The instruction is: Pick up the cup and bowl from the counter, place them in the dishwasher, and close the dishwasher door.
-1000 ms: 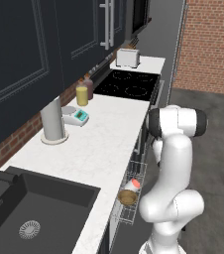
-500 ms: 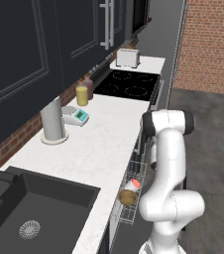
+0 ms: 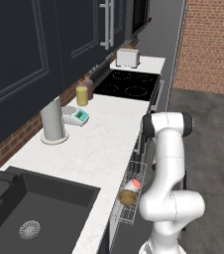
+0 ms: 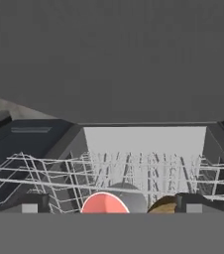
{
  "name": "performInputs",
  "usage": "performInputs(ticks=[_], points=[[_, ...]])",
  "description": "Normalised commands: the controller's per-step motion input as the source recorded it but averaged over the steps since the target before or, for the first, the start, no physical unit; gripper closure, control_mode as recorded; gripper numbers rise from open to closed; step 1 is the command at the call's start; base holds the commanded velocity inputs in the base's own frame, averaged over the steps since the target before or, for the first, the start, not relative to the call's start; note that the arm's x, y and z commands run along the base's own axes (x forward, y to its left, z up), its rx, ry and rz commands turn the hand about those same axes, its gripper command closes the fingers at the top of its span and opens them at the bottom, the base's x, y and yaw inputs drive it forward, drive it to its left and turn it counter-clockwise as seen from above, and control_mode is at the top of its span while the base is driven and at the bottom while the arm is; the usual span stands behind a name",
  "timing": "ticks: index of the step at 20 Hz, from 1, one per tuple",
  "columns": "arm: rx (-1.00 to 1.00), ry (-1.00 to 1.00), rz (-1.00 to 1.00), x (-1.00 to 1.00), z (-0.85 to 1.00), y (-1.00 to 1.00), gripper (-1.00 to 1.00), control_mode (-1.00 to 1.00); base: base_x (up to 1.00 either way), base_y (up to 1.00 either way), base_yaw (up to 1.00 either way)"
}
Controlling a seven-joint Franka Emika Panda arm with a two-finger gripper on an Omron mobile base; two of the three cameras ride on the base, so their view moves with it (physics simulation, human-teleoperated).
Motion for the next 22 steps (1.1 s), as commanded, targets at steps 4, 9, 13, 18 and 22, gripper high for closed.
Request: performInputs(ticks=[4, 9, 13, 18, 22], points=[[0.01, -0.03, 0.06, 0.29, -0.21, 0.0, -1.0, -1.0, 0.0, 0.0, 0.0], [0.01, 0.0, 0.08, 0.37, -0.31, 0.05, -1.0, -1.0, 0.0, 0.0, 0.0], [0.02, 0.0, 0.07, 0.37, -0.32, 0.05, -1.0, -1.0, 0.0, 0.0, 0.0], [0.02, 0.0, 0.05, 0.41, -0.5, 0.13, -1.0, -1.0, 0.0, 0.0, 0.0], [0.02, 0.0, 0.01, 0.41, -0.39, 0.28, -1.0, -1.0, 0.0, 0.0, 0.0]])
